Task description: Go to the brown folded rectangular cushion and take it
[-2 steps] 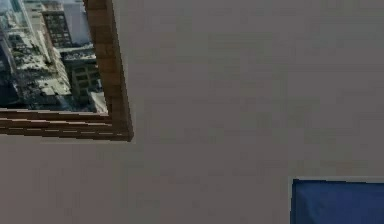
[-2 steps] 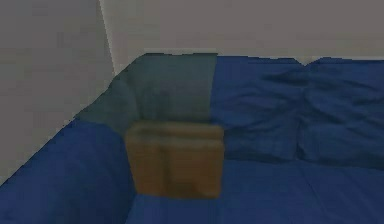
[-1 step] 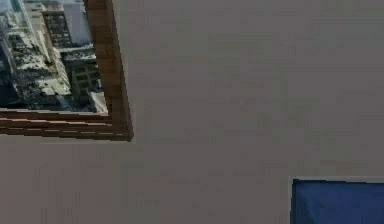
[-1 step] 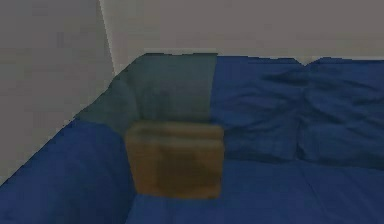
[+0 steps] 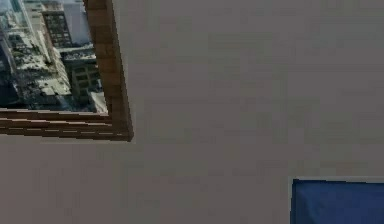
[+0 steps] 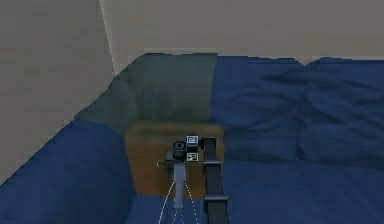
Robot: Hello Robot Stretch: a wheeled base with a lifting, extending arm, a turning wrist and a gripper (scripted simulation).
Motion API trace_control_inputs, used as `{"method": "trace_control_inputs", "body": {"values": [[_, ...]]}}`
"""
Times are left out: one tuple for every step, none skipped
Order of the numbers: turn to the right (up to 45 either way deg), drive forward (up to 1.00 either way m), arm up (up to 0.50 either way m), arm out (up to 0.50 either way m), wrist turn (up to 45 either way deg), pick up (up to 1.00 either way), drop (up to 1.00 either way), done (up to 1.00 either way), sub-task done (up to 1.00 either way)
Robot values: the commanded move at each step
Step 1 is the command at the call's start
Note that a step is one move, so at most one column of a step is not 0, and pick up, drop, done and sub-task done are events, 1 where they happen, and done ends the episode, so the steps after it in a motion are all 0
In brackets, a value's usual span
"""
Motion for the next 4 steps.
{"method": "trace_control_inputs", "body": {"values": [[0.0, 0.00, 0.00, 0.00, 45.0, 0.00, 0.00, 0.00, 0.00], [0.0, 0.00, 0.00, 0.00, 45.0, 0.00, 0.00, 0.00, 0.00], [0.0, 0.00, 0.00, 0.00, 45.0, 0.00, 0.00, 0.00, 0.00], [0.0, 0.00, 0.00, 0.00, 45.0, 0.00, 0.00, 0.00, 0.00]]}}
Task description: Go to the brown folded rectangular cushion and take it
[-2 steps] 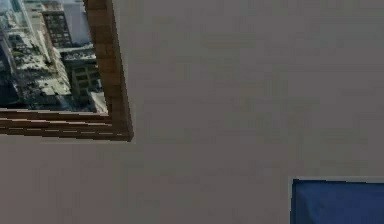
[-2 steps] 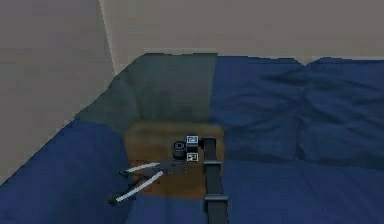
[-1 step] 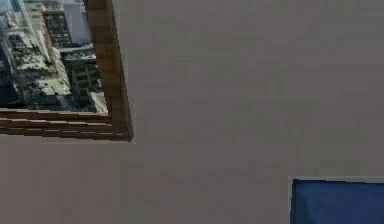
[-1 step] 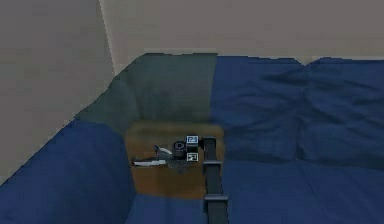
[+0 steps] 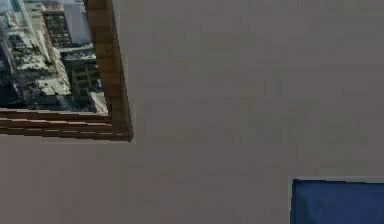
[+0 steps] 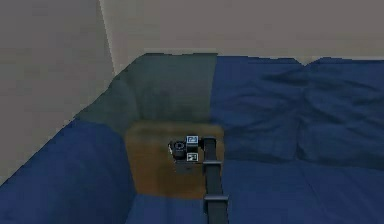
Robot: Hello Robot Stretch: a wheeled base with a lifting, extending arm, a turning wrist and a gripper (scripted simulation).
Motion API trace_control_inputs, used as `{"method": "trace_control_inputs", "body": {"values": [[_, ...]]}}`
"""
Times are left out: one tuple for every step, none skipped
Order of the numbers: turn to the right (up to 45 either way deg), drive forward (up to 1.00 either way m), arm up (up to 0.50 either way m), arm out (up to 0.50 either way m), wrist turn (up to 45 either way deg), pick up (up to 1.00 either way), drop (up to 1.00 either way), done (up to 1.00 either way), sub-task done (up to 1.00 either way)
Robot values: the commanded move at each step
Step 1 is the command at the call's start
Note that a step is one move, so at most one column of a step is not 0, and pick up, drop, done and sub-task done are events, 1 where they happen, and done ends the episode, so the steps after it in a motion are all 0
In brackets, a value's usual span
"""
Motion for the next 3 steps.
{"method": "trace_control_inputs", "body": {"values": [[0.0, 0.00, 0.00, 0.00, 12.0, 0.00, 0.00, 0.00, 0.00], [0.0, 0.00, 0.00, 0.00, 0.0, 1.00, 0.00, 0.00, 0.00], [0.0, 0.00, 0.10, 0.00, 0.0, 0.00, 0.00, 0.00, 0.00]]}}
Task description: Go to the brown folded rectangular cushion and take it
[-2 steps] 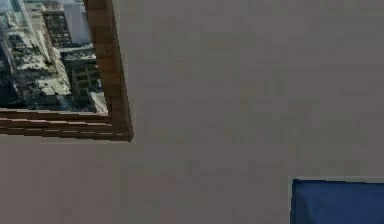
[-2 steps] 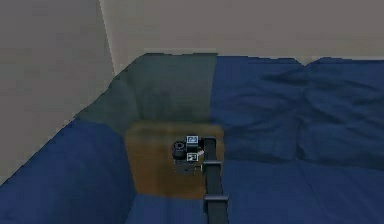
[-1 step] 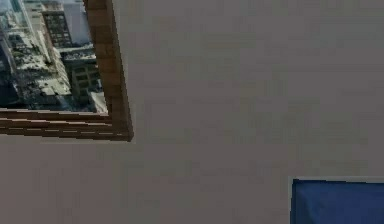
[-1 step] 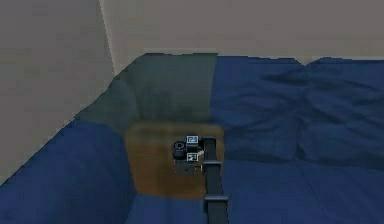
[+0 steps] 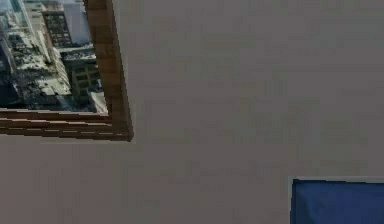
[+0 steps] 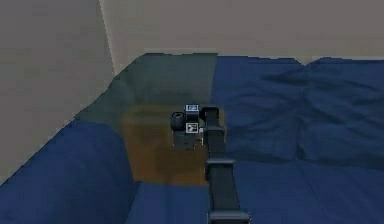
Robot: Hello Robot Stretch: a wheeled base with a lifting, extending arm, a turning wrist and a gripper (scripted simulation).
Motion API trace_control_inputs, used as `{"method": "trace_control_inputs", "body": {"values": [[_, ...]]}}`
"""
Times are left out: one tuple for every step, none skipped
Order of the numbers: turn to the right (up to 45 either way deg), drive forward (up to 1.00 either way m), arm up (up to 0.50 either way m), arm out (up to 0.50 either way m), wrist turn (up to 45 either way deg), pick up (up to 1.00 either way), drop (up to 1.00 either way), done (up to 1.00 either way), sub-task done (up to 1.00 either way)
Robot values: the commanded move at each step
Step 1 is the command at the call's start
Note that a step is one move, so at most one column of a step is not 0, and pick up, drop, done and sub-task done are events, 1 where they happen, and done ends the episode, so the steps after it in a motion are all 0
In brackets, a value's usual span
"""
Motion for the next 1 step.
{"method": "trace_control_inputs", "body": {"values": [[0.0, 0.00, 0.00, 0.00, 0.0, 0.00, 0.00, 1.00, 0.00]]}}
